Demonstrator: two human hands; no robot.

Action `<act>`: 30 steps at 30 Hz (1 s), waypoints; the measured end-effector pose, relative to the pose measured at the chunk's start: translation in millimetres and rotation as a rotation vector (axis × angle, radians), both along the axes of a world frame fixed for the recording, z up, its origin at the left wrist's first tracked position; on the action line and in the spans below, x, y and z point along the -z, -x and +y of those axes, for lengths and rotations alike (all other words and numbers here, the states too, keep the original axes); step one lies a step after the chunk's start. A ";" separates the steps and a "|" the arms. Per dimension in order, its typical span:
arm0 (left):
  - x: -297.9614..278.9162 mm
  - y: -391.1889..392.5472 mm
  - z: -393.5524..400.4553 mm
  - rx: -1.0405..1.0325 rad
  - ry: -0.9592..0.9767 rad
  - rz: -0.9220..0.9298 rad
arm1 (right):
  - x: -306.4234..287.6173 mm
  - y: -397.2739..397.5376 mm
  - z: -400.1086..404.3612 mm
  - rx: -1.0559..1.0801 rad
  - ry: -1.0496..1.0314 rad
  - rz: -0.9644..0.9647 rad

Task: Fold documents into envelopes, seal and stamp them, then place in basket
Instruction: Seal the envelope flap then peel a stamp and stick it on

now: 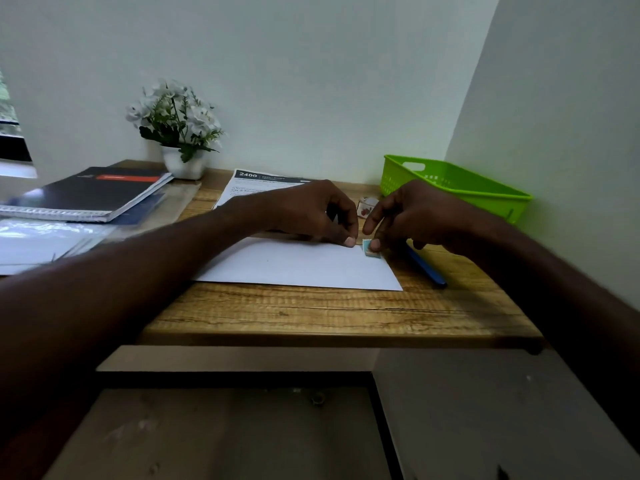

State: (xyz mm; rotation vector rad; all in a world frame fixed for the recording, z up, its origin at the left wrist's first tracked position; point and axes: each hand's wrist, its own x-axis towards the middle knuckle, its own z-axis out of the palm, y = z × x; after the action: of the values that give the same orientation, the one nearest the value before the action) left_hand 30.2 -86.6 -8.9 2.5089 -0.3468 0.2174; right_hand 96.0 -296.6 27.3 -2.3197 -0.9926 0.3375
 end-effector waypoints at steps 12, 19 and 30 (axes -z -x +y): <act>1.3 -1.2 2.2 0.000 -0.017 -0.008 | 1.4 -1.9 4.2 0.001 0.014 -0.062; 1.3 -0.1 2.1 0.010 -0.006 -0.005 | 3.9 0.0 3.9 -0.004 0.016 -0.177; 0.0 -2.2 -2.4 0.002 -0.038 -0.058 | -0.8 4.4 21.5 0.040 0.303 -0.420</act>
State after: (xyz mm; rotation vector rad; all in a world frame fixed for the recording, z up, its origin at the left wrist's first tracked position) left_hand 32.4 -88.9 -8.9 2.5429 -0.3805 0.2859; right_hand 91.6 -275.1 28.0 -2.7535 -1.1528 -0.0251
